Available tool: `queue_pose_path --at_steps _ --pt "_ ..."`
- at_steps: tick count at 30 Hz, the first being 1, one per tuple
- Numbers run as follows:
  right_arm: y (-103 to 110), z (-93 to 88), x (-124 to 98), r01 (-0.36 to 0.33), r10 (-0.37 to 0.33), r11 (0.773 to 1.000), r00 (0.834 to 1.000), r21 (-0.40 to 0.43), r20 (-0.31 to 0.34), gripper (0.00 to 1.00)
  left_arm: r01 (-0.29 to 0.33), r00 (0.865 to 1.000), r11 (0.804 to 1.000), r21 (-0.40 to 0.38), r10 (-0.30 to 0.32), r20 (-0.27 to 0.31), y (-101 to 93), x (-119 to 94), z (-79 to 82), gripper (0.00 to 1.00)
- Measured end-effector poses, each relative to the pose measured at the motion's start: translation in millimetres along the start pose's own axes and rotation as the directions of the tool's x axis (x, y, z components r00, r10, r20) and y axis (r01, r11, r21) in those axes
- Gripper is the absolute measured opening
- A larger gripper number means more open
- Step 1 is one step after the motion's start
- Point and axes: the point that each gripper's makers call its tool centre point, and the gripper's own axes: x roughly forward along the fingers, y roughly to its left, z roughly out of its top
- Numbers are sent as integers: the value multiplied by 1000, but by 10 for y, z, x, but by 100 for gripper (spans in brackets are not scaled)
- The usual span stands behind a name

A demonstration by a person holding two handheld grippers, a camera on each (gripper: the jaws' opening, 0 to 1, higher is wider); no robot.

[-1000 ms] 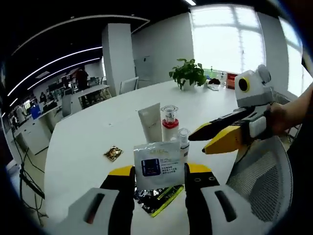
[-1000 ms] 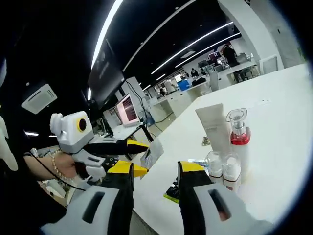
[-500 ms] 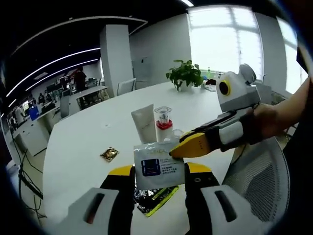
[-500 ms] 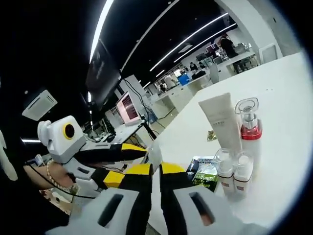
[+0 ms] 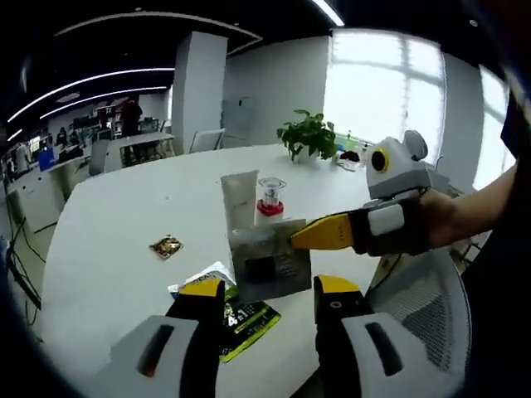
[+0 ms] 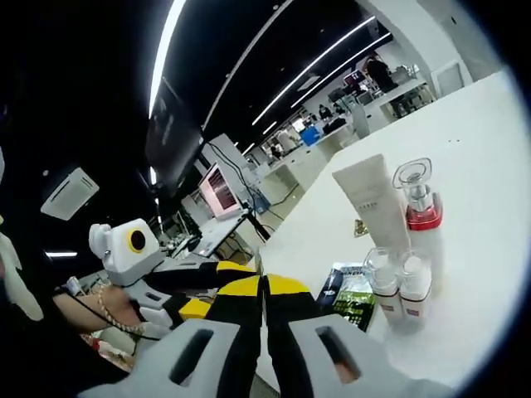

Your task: Arrange the skincare products in the storage area until every visible bottle or jar stands upright without overlapping.

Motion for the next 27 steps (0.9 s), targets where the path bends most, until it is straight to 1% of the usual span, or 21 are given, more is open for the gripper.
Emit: queue_pose_path --at_steps 2,4,6,8,9,10,12,13,15,16,19,21,22,23,25,26,27 --pt "20 -12 19 -9 10 1000 1000 18 -4 1 28 1000 999 -44 -29 -6 -3 -32 -24 37" --pt "58 -28 50 -24 24 999 1000 32 -4 1 19 1000 997 -69 -20 -3 81 -63 -58 37" --pt "102 -56 91 -33 34 999 999 38 -11 1 25 999 986 -166 -20 30 183 -121 -67 35" --pt "154 -84 137 -48 49 998 999 49 -16 1 46 998 973 -227 -35 53 222 -170 -65 30" --pt "170 -89 158 -53 54 997 998 54 -15 1 63 997 967 -248 -49 62 267 -205 -90 27" --pt "182 -93 179 -57 58 997 998 58 -12 1 72 996 961 -267 -56 68 287 -222 -101 22" --pt "210 -110 245 -61 62 996 998 68 -12 1 79 996 957 -278 -66 56 307 -261 -146 18" --pt "228 -119 275 -65 66 995 998 71 -12 1 93 995 951 -293 -80 56 322 -283 -172 15" --pt "256 -145 342 -73 74 995 997 75 -16 1 112 994 944 -309 -99 55 331 -317 -196 11" --pt "264 -156 371 -76 77 994 997 76 -16 1 107 994 943 -315 -93 61 366 -334 -205 10" --pt "266 -194 464 -65 67 995 998 76 -17 1 102 994 911 -399 -73 87 493 -386 -232 6" --pt "252 -218 528 -53 54 996 998 72 -17 1 100 994 912 -397 -70 89 549 -423 -254 2" --pt "259 -230 556 -47 49 997 999 65 -18 1 98 994 908 -407 -68 87 583 -446 -272 0" --pt "258 -245 584 -42 43 998 999 56 -20 1 104 994 898 -427 -75 84 585 -459 -286 0" --pt "205 -291 660 -6 7 1000 999 29 -41 1 91 996 877 -473 -75 54 627 -488 -362 0" --pt "167 -337 711 15 -16 1000 998 -5 -59 1 83 997 862 -500 -73 39 658 -503 -403 0" --pt "142 -370 741 33 -35 999 997 -28 -72 1 76 997 855 -513 -70 31 690 -510 -430 0"
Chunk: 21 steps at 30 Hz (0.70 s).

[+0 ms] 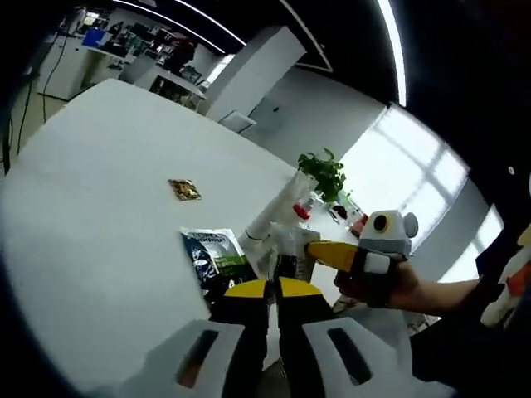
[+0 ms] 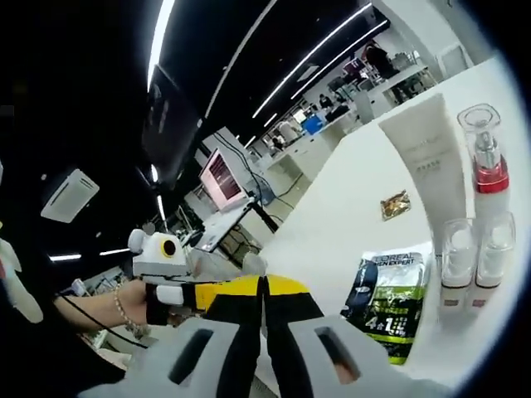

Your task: Arrange the skincare products in the storage area until every visible bottle or jar stands upright without overlapping.

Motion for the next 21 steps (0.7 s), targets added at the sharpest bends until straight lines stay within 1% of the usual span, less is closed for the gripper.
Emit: queue_pose_path --at_steps 1,2,4,5,6,8,9,11,13,14,15,18,20,21 --pt "-36 -55 45 27 -28 999 999 -22 -23 1 -12 1000 1000 -22 11 -13 45 -11 -21 0" --pt "-75 -120 101 59 -63 996 997 -70 -52 1 -31 999 999 -43 29 -32 112 -17 -56 0" --pt "-55 -191 176 74 -85 987 993 -140 -78 1 -54 997 998 -40 52 -53 214 -12 -110 0" --pt "-64 -250 230 81 -99 981 990 -176 -96 1 -72 995 996 -51 68 -68 266 -17 -146 0" --pt "-67 -287 269 84 -107 976 988 -201 -108 1 -99 992 992 -77 92 -86 348 -22 -194 0" --pt "-98 -367 343 94 -128 967 983 -238 -130 1 -115 990 990 -81 107 -93 420 -17 -237 0" --pt "-140 -436 410 99 -142 959 979 -267 -149 1 -130 987 987 -92 120 -103 483 -16 -279 0" --pt "-204 -523 449 112 -172 946 969 -305 -176 1 -147 984 983 -112 134 -116 604 -1 -345 0" --pt "-261 -622 517 124 -193 939 962 -322 -193 1 -173 979 978 -119 158 -127 668 -1 -393 0" --pt "-310 -685 543 136 -214 934 954 -330 -210 1 -179 978 977 -115 163 -131 680 4 -404 0" --pt "-312 -704 569 141 -221 933 951 -330 -219 1 -189 975 975 -113 173 -139 720 13 -428 0" --pt "-348 -769 661 141 -226 929 948 -343 -223 1 -225 966 967 -116 206 -157 847 46 -477 0" --pt "-392 -777 728 147 -230 921 953 -362 -199 1 -233 964 966 -117 213 -159 927 66 -477 0" --pt "-422 -798 748 155 -240 921 949 -359 -206 1 -237 963 964 -121 217 -160 961 75 -476 0"
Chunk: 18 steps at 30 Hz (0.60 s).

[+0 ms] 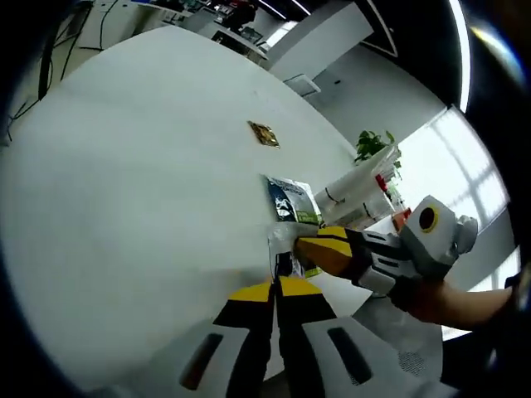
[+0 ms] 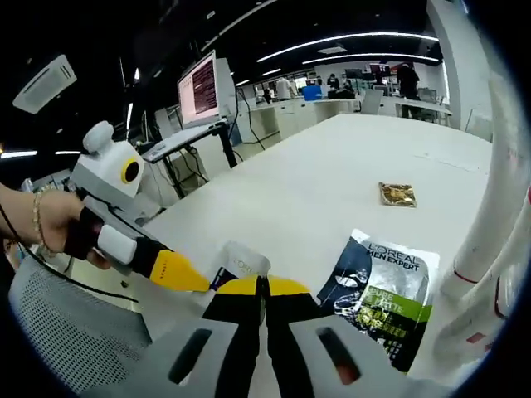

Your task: Arrange the skincare products in the storage area until every visible bottle or jar stands upright without overlapping.

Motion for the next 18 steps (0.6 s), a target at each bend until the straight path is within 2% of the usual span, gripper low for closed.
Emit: queue_pose_path --at_steps 5,11,14,15,18 --pt "-31 -68 97 16 -17 999 999 -35 -45 1 -40 999 999 18 40 -21 116 51 16 0" --pt "-89 -152 156 37 -46 995 995 -97 -90 2 -60 997 996 62 62 -41 192 165 -2 0" --pt "-147 -230 194 69 -81 993 989 -98 -122 3 -66 997 994 85 69 -35 252 181 26 0" --pt "-138 -226 223 75 -87 991 990 -107 -114 2 -67 997 993 93 70 -34 237 181 28 0" --pt "-116 -226 242 84 -98 988 989 -130 -108 2 -88 994 977 193 97 -39 270 186 34 0"
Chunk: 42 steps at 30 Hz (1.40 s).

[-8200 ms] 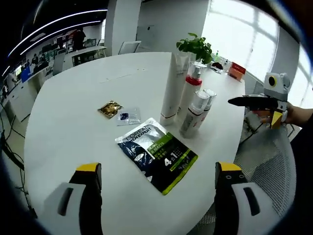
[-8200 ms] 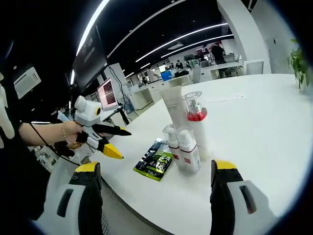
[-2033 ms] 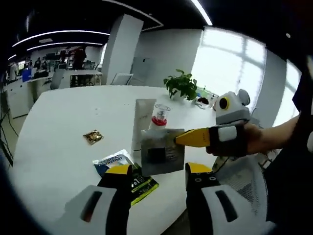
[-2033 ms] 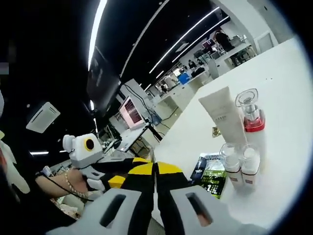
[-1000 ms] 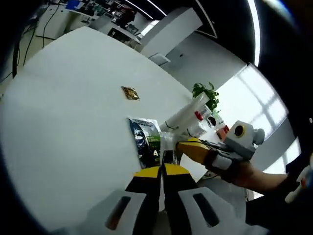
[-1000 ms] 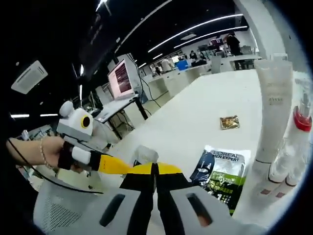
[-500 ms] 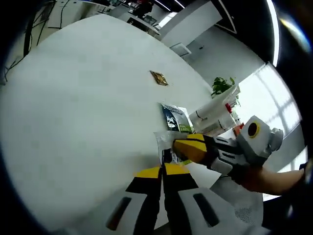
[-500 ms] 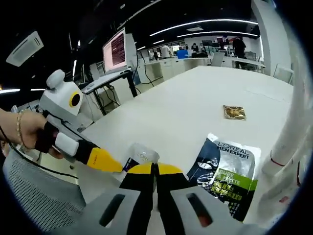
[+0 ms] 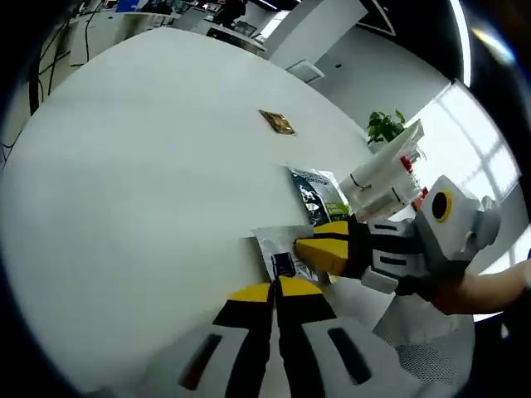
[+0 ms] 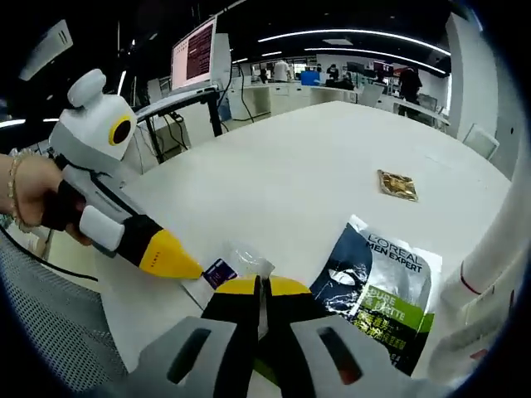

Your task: Arrange the skincare products in the storage area until every visible bottle or jar stands upright without overlapping.

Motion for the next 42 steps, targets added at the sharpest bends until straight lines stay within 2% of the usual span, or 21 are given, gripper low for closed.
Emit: queue_pose_path --at_steps 2,4,5,6,8,11,14,15,16,17,20,21,26,31,34,37,39,42 --pt "-1 2 21 1 -1 1000 1000 -22 -2 2 1 1000 999 32 -1 -8 -47 -6 -13 0" --pt "-14 4 0 9 -9 999 1000 -45 -1 2 5 1000 988 155 -8 15 -10 -32 54 0" --pt "-14 1 -5 8 -8 999 1000 -46 1 2 6 1000 973 229 -10 16 -75 -41 43 0" --pt "-17 -3 -3 8 -8 999 1000 -48 1 2 0 1000 963 270 -6 21 -86 -49 53 0" --pt "-44 4 -6 21 -20 997 1000 -76 6 2 -24 999 922 386 13 31 -65 -51 92 0" --pt "-24 3 8 -3 3 995 1000 -104 1 1 -19 997 876 482 -19 72 -158 -50 219 1" --pt "-25 -5 10 -4 3 994 1000 -107 -4 1 -41 997 825 564 -4 79 -201 -24 292 7" --pt "-26 -7 8 -1 1 994 1000 -105 -3 1 -38 998 801 597 -5 70 -168 14 293 8" --pt "-29 -10 9 3 -3 995 1000 -103 0 1 -22 999 769 639 -10 47 -178 59 274 9" --pt "-28 -13 9 6 -6 994 1000 -105 3 1 -21 999 757 654 -1 33 -209 94 239 10" --pt "-36 -10 3 21 -20 995 1000 -103 9 1 -19 1000 694 720 18 9 -223 196 188 13" --pt "-39 -13 0 24 -23 995 1000 -99 8 1 -22 1000 701 712 24 8 -184 228 174 13" --pt "-79 -6 4 31 -30 996 1000 -86 9 1 -31 1000 707 707 26 18 -293 221 234 15" --pt "-89 -14 22 20 -19 996 1000 -87 12 2 -30 999 691 722 32 11 -282 235 232 14" --pt "-96 -11 22 14 -14 994 1000 -106 9 5 -32 999 694 720 34 12 -278 227 232 14" --pt "-114 -12 -15 26 -26 988 1000 -154 6 13 -35 999 696 717 37 13 -254 237 229 13" --pt "-98 -17 -82 23 -20 988 1000 -151 19 18 -39 999 696 717 39 17 -255 236 227 13" --pt "-100 13 -178 25 -18 989 999 -148 42 20 -43 999 698 715 41 20 -237 242 227 13"
